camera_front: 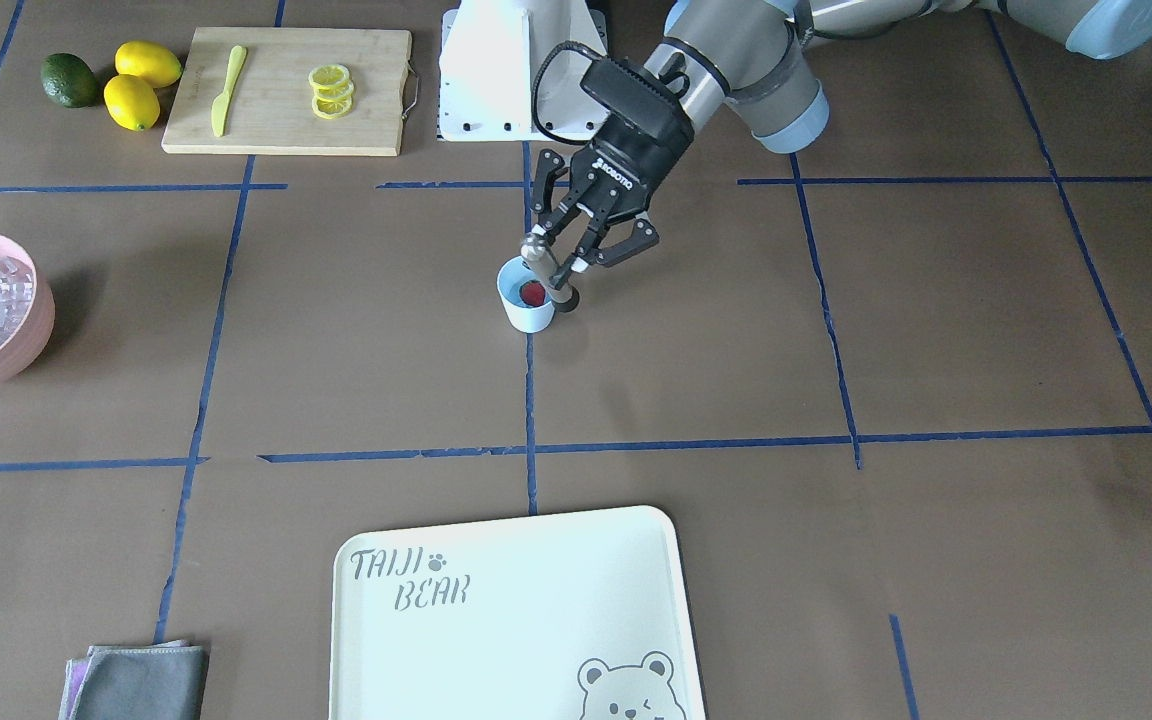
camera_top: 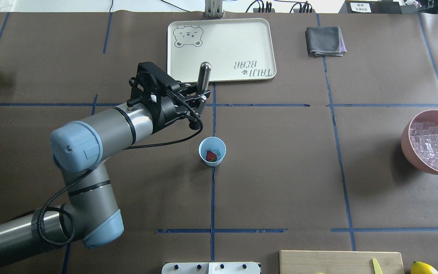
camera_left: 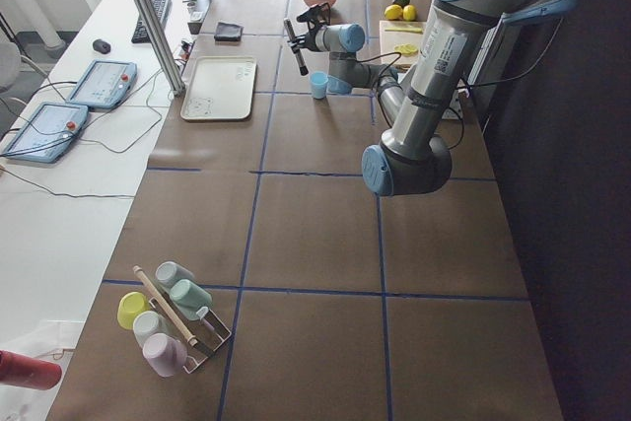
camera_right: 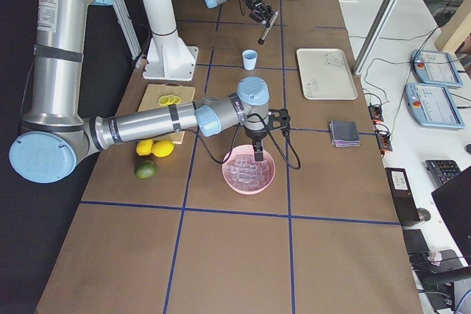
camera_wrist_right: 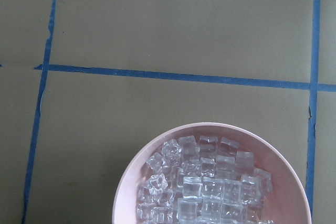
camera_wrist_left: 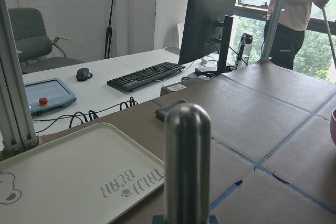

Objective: Mash ice and strawberries in cup
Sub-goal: 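Lift the muddler out of the cup and withdraw the left arm, then lay the muddler on the table beside the white wire rack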

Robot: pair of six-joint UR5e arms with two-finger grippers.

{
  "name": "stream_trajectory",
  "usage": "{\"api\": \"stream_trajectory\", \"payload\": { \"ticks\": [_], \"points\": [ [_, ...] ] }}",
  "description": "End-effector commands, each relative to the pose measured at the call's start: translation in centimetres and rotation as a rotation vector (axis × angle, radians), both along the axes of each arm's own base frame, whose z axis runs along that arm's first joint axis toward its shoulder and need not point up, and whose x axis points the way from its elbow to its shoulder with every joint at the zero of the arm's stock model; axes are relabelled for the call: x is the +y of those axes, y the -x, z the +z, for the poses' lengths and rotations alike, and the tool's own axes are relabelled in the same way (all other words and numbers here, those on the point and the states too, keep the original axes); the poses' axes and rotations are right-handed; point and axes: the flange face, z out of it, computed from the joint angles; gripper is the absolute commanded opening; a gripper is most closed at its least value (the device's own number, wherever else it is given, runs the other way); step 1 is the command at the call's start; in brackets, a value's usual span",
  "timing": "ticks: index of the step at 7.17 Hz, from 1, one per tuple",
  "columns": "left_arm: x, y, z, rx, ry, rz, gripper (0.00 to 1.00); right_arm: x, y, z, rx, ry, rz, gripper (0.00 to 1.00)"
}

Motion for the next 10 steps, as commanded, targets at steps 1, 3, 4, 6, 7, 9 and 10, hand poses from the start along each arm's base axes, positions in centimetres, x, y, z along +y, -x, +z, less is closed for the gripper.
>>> {"api": "stream_trajectory", "payload": {
  "ticks": [1,3,4,6,7,9,10],
  "points": [
    [-5.1,6.6,6.0,-0.21,0.163,0.044,0.0,0.0,-0.2,0.0,0.0,0.0,0.003,1.0],
    [-6.3,16.1,10.2,-0.346,0.38,0.117,0.0,0.1,-0.2,0.2,0.001,0.003,0.003,1.0],
    [-5.4,22.2,16.3,-0.366,0.499,0.159,0.0,0.2,-0.2,0.4,0.002,0.008,0.003,1.0],
    [-2.7,29.7,27.4,-0.451,0.687,0.182,0.02,0.3,-0.2,0.5,0.003,0.011,0.003,1.0],
    [-0.9,31.1,32.2,-0.498,0.796,0.176,0.01,0.7,-0.3,0.9,0.004,0.017,0.003,1.0],
    [-0.6,31.4,38.5,-0.625,1.075,0.191,0.0,0.9,-0.4,1.1,0.006,0.018,0.004,1.0],
    [-0.6,31.2,39.5,-0.652,1.132,0.196,0.0,1.2,-0.6,1.1,0.006,0.018,0.005,1.0]
  ]
}}
